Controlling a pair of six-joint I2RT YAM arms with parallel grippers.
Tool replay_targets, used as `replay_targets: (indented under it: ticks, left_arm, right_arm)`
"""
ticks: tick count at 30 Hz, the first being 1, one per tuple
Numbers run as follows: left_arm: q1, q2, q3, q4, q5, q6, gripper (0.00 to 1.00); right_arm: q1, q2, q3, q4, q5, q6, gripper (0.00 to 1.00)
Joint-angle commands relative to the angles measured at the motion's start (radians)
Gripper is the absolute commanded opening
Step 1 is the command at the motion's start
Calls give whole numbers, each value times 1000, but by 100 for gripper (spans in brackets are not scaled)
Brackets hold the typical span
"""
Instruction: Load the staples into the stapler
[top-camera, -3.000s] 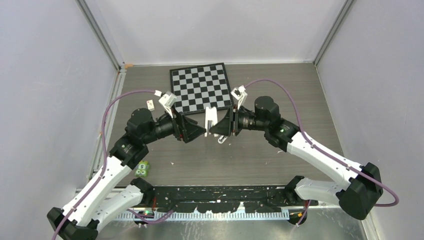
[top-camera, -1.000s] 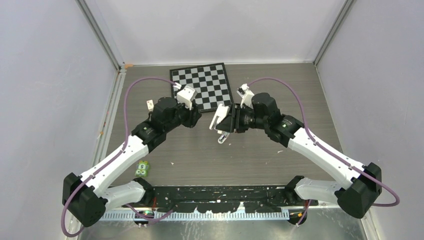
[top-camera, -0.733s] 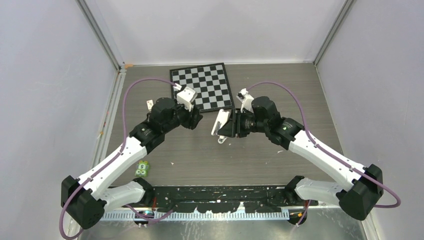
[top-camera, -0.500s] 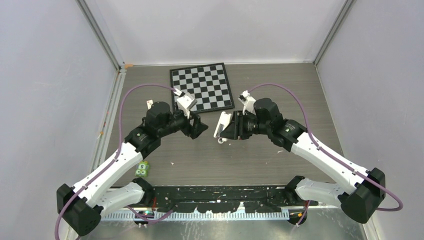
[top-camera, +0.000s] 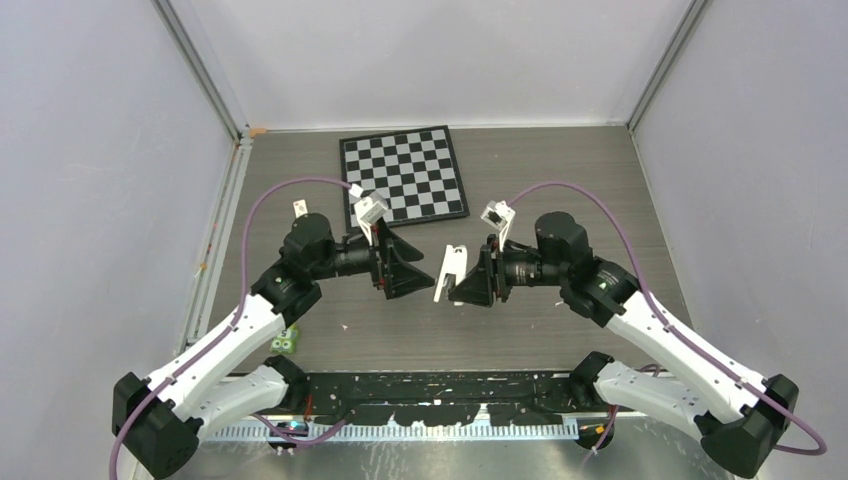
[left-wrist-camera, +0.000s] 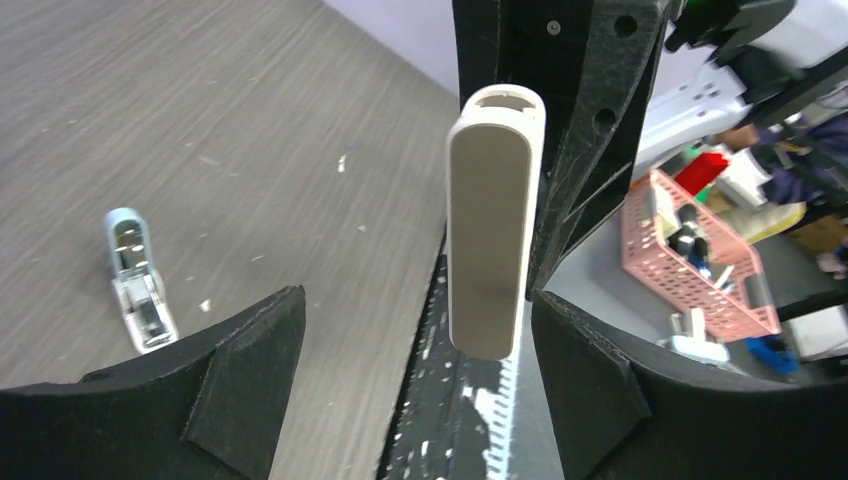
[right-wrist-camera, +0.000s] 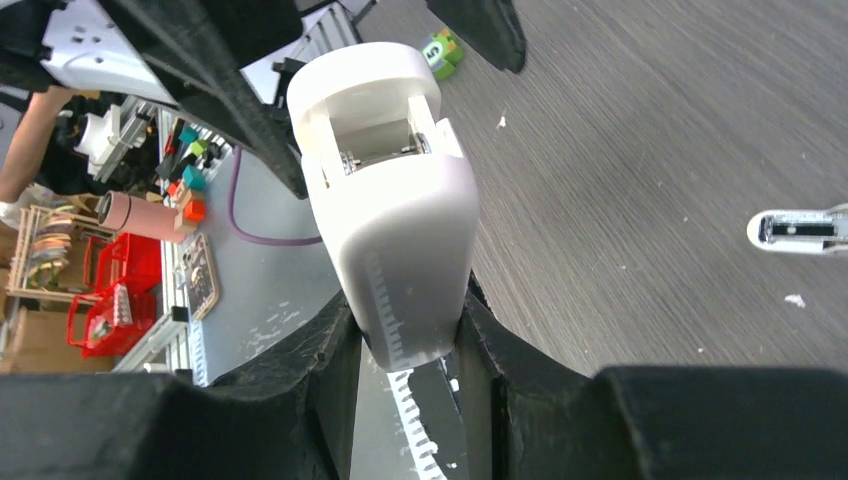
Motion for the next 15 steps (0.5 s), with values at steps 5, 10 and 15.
replay_targets:
  ticks: [5,10,15]
  left_arm:
    - [2,49,-51,347,112,-303,84]
    - [2,112,-84,525,144,-410,84]
    - [3,144,-62,491,147,-380,81]
  right_arm:
    - [3,-60,5,105,-66,-49,2]
    - [4,-31,13,110,-58,-47,3]
    - [3,-8,20,144,-59,-30,3]
